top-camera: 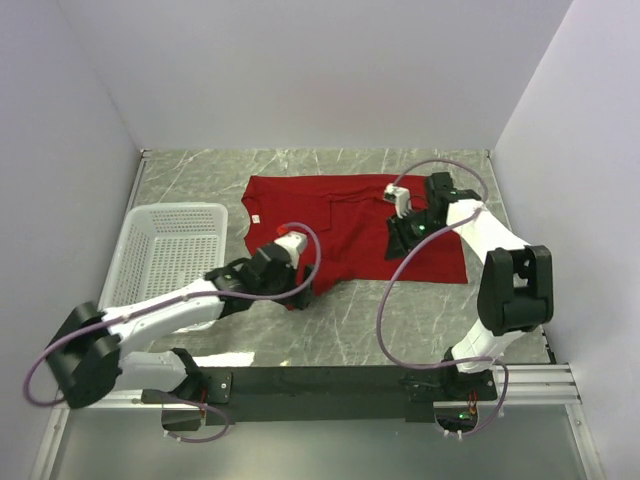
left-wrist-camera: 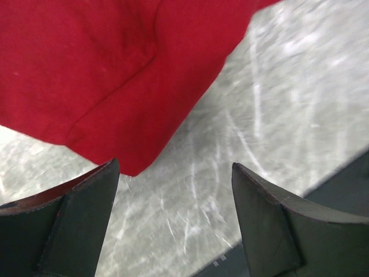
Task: Fold and stack the t-shirts
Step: Fold the tshirt
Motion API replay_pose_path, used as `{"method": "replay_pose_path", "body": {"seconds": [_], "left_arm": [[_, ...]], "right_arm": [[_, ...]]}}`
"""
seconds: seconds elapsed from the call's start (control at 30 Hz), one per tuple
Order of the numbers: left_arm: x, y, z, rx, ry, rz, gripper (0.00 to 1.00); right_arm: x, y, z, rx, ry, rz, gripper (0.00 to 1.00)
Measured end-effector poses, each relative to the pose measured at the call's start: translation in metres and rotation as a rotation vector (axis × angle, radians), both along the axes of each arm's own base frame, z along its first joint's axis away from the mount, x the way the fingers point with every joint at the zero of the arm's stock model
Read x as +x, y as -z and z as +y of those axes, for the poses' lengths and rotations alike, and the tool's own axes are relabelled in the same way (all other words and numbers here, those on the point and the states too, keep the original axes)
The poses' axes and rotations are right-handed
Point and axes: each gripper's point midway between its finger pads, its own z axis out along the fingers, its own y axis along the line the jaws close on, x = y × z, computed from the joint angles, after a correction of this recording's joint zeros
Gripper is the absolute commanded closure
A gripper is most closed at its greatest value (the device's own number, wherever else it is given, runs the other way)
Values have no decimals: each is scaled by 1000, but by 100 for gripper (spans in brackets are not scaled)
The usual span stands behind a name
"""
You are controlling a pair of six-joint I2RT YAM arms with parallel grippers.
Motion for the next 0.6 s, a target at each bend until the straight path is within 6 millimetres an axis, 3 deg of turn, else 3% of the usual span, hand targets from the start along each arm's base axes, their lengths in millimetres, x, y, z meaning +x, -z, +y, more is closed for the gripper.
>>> {"method": "replay_pose_path", "body": {"seconds": [0.13,0.23,0.27,0.43,0.47,0.53,0.57,0.6], "left_arm": [[1,34,-5,133,-26,9,24],[11,52,-6,220,-68,6,33],[16,55,-6,241,-85,2,42],[35,63,-13,298,-134,-14,69],[37,64,-15,303,-129,-15,79],[37,64,-18,306,-103,-15,88],[36,63,-18,308,-85,-14,99],[33,63,-21,303,-60,-5,99]], "right_arm": [[-6,9,-25,-20,52,12,57],[-14,15,-33,-21,74,32,57],[-17,16,-33,-20,75,37,57],[-25,15,-32,-9,79,38,57],[-26,14,-32,-4,80,35,57],[-26,12,-32,1,82,29,57],[-26,10,-33,5,85,25,57],[-25,9,-34,8,91,21,57]]}}
